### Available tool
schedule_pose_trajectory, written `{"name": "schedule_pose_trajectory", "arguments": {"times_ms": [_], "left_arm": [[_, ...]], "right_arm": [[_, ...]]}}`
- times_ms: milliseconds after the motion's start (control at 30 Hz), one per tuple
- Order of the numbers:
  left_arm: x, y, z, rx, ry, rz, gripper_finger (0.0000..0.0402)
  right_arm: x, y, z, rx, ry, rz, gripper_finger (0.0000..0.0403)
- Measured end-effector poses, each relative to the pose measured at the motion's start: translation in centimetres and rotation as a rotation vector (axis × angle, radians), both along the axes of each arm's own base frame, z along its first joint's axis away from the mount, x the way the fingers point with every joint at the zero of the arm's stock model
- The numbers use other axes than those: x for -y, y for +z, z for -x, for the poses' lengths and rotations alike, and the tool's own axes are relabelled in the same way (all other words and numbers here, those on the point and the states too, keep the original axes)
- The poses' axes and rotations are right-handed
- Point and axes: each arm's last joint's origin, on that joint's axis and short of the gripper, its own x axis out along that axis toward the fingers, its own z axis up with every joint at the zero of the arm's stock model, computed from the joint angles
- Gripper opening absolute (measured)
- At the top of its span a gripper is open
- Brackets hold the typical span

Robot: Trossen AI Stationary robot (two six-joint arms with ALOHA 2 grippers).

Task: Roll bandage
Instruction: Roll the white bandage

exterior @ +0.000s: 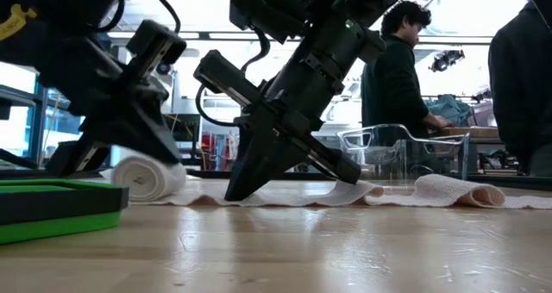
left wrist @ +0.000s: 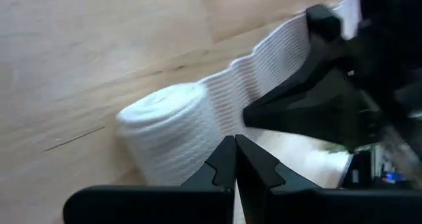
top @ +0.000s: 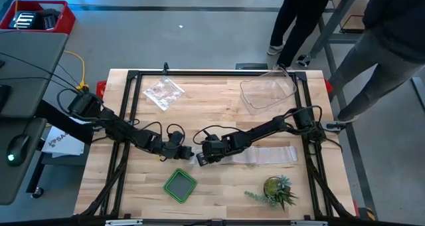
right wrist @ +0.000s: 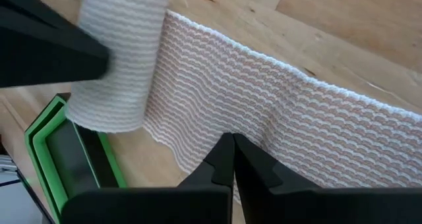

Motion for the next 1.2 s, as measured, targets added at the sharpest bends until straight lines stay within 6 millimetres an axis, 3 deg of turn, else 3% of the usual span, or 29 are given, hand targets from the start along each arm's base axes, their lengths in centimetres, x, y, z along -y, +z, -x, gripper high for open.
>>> {"name": "schedule_pose_trajectory", "arguments": {"times_ms": [100, 300, 433, 633, 800, 1200], "left_arm": [[-0.2, 1.7, 0.4, 0.041, -0.021, -0.033, 0.0], [-1.1, 3.6, 3.2, -0.067, -0.049, -0.094, 0.0], [-1.1, 2.8, 4.3, -0.194, -0.056, -0.032, 0.0], [0.4, 0.6, 2.6, -0.289, -0.098, 0.082, 0.0], [1.2, -0.5, 1.0, -0.36, -0.114, 0.059, 0.0], [1.6, -0.7, -0.8, -0.339, -0.04, -0.009, 0.0]], "right_arm": [[0.0, 0.0, 0.0, 0.0, -0.002, -0.002, 0.0], [0.0, 0.0, 0.0, 0.0, 0.003, -0.002, 0.0], [0.0, 0.0, 0.0, 0.0, 0.004, -0.001, 0.0], [0.0, 0.0, 0.0, 0.0, 0.002, 0.003, 0.0], [0.0, 0.0, 0.0, 0.001, -0.002, 0.008, 0.0], [0.0, 0.0, 0.0, 0.003, -0.001, 0.008, 0.0]]}}
